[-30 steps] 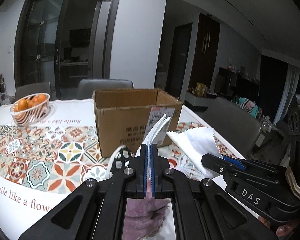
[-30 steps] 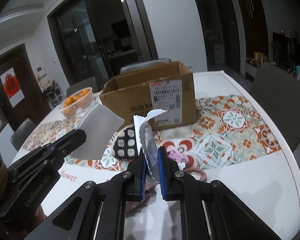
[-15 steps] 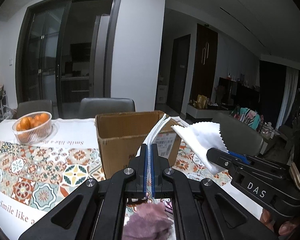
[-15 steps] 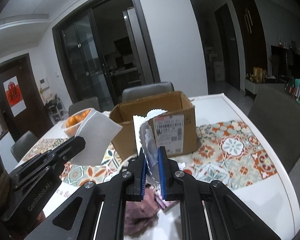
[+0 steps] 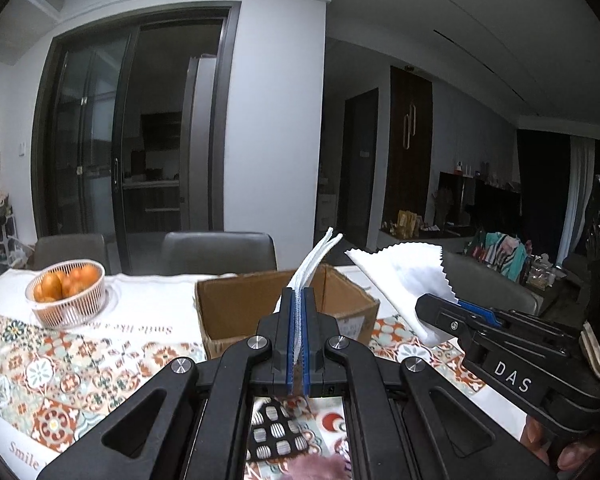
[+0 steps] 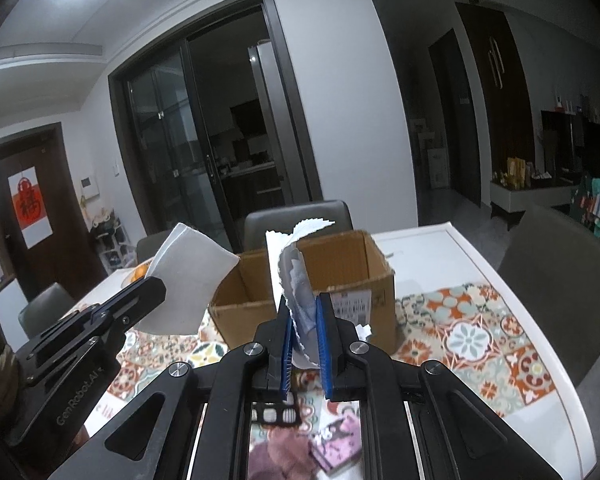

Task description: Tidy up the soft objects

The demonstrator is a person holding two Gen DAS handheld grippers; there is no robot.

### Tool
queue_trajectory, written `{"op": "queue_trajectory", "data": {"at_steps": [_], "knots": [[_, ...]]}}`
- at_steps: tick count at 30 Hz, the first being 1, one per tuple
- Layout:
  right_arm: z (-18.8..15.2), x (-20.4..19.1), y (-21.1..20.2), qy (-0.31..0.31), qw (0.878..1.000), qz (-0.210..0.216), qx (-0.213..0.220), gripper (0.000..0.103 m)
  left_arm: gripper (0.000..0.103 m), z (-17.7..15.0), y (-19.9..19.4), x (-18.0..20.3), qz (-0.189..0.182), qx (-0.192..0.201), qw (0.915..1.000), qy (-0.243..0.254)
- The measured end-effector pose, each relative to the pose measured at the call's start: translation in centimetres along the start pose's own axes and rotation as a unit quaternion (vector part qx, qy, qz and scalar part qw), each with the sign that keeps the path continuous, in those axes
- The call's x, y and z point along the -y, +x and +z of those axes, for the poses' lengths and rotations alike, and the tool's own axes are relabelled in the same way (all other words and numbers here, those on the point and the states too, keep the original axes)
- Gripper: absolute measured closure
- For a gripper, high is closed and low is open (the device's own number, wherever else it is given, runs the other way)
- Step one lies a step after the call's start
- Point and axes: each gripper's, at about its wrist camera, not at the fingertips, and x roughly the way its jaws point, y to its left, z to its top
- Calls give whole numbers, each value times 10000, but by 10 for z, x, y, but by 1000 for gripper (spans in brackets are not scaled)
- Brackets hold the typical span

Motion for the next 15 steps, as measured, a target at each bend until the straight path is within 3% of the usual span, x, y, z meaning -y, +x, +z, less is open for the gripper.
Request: {"op": "queue_trajectory", "data": {"at_steps": [15], "knots": [[27,-3,32,-175,9996,27,233,90,98,20,34,-16,94,178,9998,38]]}}
